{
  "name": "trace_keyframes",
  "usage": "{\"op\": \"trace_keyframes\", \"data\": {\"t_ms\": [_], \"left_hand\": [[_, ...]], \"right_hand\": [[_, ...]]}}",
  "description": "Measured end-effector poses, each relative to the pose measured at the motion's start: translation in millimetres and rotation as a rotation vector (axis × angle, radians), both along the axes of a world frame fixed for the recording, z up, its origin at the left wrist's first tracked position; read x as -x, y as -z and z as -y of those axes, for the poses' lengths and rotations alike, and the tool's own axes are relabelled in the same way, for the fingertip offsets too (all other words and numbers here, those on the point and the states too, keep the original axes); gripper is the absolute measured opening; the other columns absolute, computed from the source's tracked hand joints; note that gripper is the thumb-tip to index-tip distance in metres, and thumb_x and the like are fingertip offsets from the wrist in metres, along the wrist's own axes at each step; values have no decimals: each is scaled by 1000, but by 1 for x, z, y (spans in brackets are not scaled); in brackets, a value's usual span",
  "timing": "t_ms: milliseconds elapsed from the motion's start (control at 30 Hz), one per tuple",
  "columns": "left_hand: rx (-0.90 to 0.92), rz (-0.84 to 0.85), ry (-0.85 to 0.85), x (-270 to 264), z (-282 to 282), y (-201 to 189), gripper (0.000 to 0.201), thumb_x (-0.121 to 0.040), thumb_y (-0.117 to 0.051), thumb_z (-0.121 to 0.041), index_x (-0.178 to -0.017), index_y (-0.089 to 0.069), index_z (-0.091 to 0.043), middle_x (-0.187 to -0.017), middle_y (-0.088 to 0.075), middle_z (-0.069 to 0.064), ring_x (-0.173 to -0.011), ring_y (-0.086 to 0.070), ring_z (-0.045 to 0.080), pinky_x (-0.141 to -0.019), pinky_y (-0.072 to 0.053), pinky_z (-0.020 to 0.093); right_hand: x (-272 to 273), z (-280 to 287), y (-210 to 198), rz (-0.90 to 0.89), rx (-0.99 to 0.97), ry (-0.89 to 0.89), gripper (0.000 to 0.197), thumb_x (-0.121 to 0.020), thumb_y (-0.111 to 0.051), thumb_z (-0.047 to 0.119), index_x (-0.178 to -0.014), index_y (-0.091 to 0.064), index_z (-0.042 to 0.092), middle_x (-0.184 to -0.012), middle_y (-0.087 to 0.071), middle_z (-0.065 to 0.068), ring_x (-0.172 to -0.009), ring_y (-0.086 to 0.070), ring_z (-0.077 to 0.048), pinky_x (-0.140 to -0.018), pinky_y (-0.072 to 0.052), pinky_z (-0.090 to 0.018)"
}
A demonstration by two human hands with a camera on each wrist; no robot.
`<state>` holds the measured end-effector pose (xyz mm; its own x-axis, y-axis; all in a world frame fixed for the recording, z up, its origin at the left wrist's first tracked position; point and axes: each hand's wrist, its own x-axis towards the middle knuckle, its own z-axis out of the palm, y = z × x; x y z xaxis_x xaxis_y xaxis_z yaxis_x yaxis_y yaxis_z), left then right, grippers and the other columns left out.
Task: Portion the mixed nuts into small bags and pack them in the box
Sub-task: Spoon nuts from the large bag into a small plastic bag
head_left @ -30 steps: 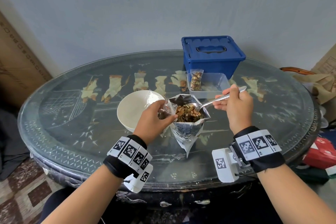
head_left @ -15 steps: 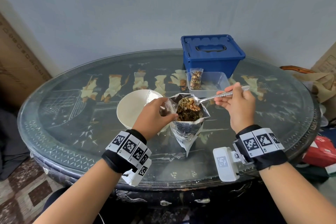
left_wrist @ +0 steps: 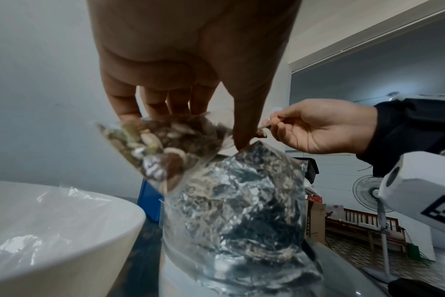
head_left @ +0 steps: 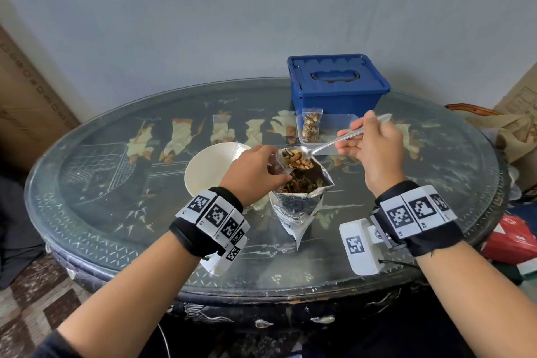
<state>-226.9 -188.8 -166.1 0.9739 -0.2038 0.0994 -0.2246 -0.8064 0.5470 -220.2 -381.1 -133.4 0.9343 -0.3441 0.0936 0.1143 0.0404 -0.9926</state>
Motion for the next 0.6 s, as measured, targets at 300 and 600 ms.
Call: {"op": "trace_keyframes", "data": {"t_ms": [300, 600], "left_hand": [[13, -10, -7, -2, 1, 3, 62, -79, -69, -40, -130, -47, -12, -119, -56, 4, -105, -52, 18, -86, -40, 23], [185, 30, -41, 2, 0, 7, 56, -79, -71, -34, -124, -49, -10, -107, -56, -1, -89, -50, 8, -68, -34, 8]], "right_hand": [[10, -7, -8, 180, 202, -168, 33, -101, -35, 19, -75, -54, 15, -74, -66, -6, -56, -66, -12, -55, -55, -21], [15, -8, -9, 347, 317, -146, 30, -101, -35, 17, -79, -54, 20, -77, -66, -3, -61, -67, -13, -57, -56, -25]]}}
